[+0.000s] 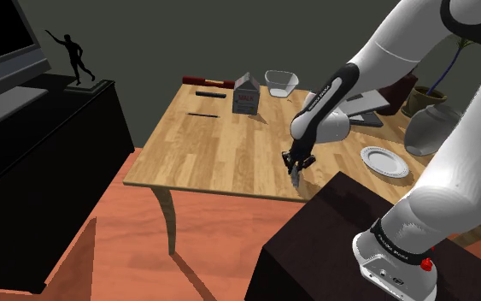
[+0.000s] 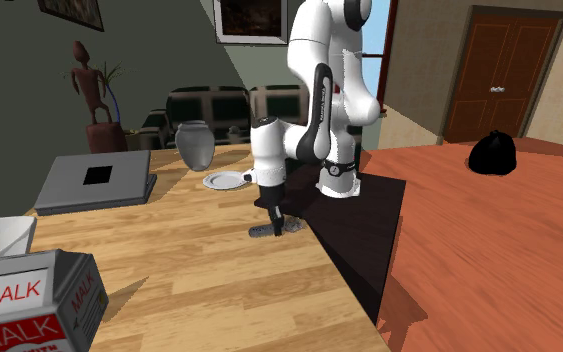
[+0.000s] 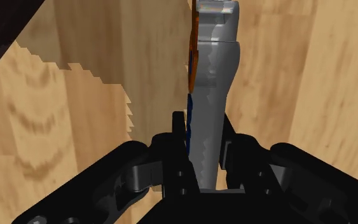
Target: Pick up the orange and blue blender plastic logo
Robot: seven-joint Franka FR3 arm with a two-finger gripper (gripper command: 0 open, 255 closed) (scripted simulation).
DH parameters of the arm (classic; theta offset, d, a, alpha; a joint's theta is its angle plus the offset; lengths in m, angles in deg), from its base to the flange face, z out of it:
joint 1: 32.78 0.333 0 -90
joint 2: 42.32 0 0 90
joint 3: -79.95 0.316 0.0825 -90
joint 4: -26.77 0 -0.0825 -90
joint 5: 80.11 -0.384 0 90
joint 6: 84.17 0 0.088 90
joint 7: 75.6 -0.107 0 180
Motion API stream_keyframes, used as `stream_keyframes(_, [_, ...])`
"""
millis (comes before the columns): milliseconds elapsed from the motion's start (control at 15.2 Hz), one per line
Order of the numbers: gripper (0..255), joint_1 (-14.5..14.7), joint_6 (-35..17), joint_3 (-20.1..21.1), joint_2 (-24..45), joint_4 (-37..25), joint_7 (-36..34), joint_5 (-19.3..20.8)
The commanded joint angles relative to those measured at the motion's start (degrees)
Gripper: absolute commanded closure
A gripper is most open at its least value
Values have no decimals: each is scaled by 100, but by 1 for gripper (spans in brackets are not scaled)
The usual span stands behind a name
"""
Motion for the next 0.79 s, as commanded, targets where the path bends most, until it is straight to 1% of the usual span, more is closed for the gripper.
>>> stream_keyframes(0, [255,40,152,-52,-182,30,-92,111])
stream_keyframes(330, [255,75,601,-154,-701,91,-327,400])
stream_keyframes(726, [255,52,1166,-192,-1291,106,-546,667])
